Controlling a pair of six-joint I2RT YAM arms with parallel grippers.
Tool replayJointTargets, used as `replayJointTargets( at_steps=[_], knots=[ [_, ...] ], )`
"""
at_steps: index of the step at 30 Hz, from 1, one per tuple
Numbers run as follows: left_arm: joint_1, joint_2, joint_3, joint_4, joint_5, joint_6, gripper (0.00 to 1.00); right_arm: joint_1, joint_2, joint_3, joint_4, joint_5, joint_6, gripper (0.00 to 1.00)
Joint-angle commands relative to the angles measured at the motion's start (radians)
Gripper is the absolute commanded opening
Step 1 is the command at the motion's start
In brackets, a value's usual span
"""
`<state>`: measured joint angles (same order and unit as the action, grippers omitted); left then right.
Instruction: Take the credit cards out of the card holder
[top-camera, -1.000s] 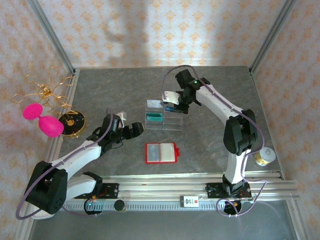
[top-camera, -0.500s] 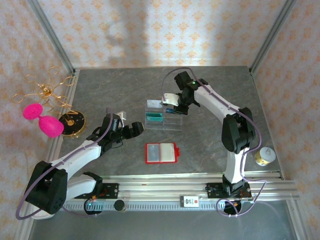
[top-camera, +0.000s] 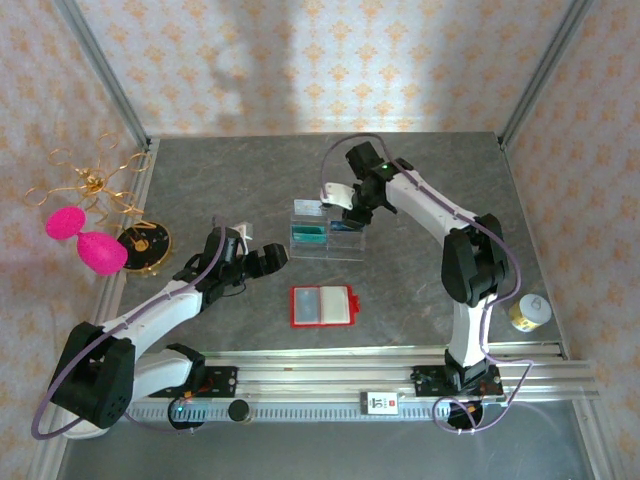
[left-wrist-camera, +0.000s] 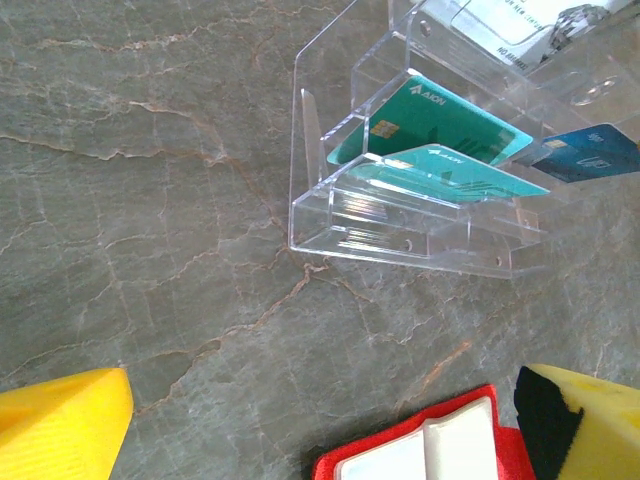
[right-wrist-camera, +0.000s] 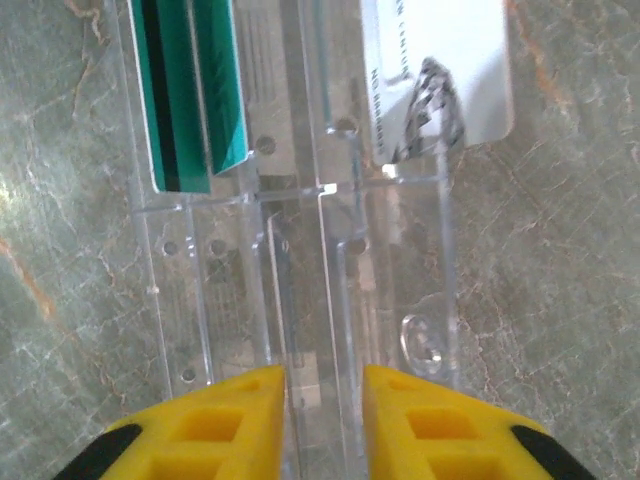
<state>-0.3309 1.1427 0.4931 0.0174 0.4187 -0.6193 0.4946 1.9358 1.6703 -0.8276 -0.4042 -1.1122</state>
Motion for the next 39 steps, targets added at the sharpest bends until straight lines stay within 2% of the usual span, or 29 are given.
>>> replayJointTargets(
  at_steps=[1, 5, 8, 12, 14, 17, 22, 25, 29, 33, 39],
  knots=[
    [0.012, -0.035, -0.001, 0.06, 0.029, -0.005, 0.99, 0.008, -0.035, 0.069, 0.05, -0.045, 0.086, 0.3],
    [0.012, -0.069, -0.023, 0.115, 0.044, -0.04, 0.99, 0.015, -0.098, 0.067, 0.135, -0.095, 0.207, 0.33],
    [0.012, -0.097, -0.056, 0.205, 0.077, -0.091, 0.99, 0.017, -0.175, -0.016, 0.323, -0.114, 0.423, 0.33],
    [0.012, -0.106, -0.083, 0.306, 0.163, -0.136, 0.99, 0.029, -0.297, -0.227, 0.596, -0.122, 0.803, 0.32],
    [0.014, -0.116, -0.091, 0.323, 0.192, -0.144, 0.99, 0.052, -0.343, -0.323, 0.683, -0.077, 0.971, 0.32],
    [0.012, -0.152, -0.111, 0.322, 0.198, -0.139, 0.96, 0.122, -0.392, -0.43, 0.683, 0.004, 1.126, 0.32],
    [-0.004, -0.207, -0.154, 0.24, 0.168, -0.117, 0.82, 0.32, -0.416, -0.551, 0.549, 0.127, 1.229, 0.35],
    [-0.03, -0.254, -0.22, 0.231, 0.136, -0.131, 0.81, 0.44, -0.377, -0.603, 0.507, 0.209, 1.259, 0.36],
    [-0.045, -0.343, -0.277, 0.177, 0.072, -0.146, 0.81, 0.573, -0.291, -0.591, 0.466, 0.324, 1.276, 0.36],
    [-0.045, -0.425, -0.296, 0.105, 0.03, -0.132, 0.81, 0.652, -0.226, -0.568, 0.45, 0.4, 1.287, 0.37],
    [-0.045, -0.455, -0.308, 0.08, 0.033, -0.128, 0.8, 0.698, -0.147, -0.542, 0.426, 0.5, 1.301, 0.39]
  ],
)
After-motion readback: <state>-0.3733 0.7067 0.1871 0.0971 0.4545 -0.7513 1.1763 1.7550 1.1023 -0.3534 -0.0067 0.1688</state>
